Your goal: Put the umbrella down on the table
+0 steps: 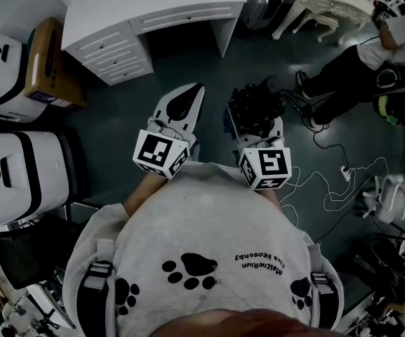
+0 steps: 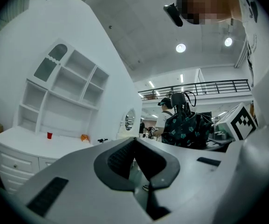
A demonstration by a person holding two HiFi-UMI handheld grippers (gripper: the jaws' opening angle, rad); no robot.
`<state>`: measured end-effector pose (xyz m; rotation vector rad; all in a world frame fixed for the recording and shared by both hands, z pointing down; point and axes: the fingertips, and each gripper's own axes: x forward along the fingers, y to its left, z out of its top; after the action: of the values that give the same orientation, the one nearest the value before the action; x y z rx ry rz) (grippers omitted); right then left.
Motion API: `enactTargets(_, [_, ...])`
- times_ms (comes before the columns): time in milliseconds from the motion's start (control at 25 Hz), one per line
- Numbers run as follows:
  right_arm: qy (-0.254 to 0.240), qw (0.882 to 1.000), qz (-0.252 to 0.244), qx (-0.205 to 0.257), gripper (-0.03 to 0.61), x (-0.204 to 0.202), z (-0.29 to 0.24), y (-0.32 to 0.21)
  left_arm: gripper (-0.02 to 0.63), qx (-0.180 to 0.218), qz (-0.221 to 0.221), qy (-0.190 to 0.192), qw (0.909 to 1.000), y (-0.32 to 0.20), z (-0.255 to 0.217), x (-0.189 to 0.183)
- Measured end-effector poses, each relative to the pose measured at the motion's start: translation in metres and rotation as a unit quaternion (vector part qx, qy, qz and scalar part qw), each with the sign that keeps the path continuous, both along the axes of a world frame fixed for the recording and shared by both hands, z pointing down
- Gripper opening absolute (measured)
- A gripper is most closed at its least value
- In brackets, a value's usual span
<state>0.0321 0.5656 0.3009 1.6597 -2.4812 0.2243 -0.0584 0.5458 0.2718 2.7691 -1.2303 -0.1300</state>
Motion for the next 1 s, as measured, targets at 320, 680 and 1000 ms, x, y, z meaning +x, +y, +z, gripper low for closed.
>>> enactTargets(320, [-0.005,1.0,0.025,-0.007,0.288,-0.016,0.004,-0.098,0.015,-0.003,0.032,0.001,0.9995,-0.106,0.002,-0.013])
enactTargets(680, [-0.004,0.998,0.061,-0.006,0.288,-0.032,0.001,-0.177,0.015,-0.003,0.071,0.004,0.9975,-0.193,0.001,-0.027])
enactTargets(1000, [-0.009,0.996,0.083,-0.006,0.288,-0.041,0.005,-0.211,0.015,-0.007,0.089,0.004,0.996,-0.232,0.007,-0.037])
